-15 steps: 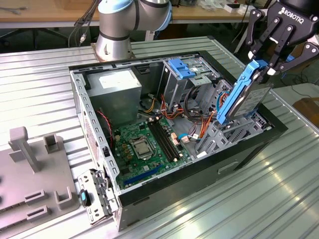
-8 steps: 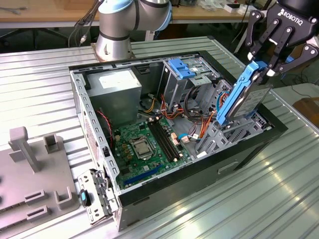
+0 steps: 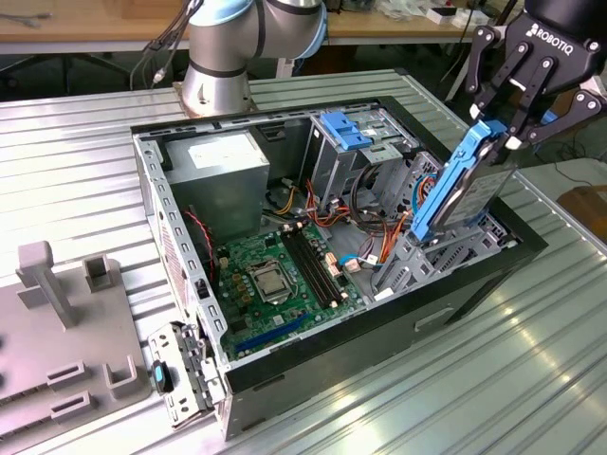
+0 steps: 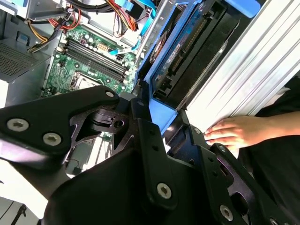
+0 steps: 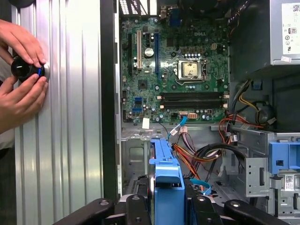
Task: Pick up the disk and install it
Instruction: 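Insert the disk into the insertion slot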
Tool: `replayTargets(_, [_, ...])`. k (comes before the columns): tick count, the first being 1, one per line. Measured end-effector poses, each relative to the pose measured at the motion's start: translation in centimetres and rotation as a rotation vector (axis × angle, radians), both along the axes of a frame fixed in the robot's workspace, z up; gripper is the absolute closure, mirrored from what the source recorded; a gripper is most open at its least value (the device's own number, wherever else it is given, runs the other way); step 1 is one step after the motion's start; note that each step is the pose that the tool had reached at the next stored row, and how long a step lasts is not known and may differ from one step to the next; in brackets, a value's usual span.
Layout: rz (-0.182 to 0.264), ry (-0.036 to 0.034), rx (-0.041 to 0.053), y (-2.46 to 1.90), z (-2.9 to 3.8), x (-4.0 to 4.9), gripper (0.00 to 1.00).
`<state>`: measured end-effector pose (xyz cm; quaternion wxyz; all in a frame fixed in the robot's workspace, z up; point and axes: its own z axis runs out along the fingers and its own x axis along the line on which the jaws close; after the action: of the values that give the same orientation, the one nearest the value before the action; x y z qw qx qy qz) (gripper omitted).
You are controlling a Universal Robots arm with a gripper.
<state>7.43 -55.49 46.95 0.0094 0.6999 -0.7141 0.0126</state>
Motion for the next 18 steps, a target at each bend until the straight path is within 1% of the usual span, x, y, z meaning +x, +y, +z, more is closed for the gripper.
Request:
replayTargets(9, [0.007,0.0006,0.0001,-0.02,-0.61,0.16,0.63])
replayTargets(18, [0.013,0.0016,0.0000,-0.04,-0.97,0.41,0.63])
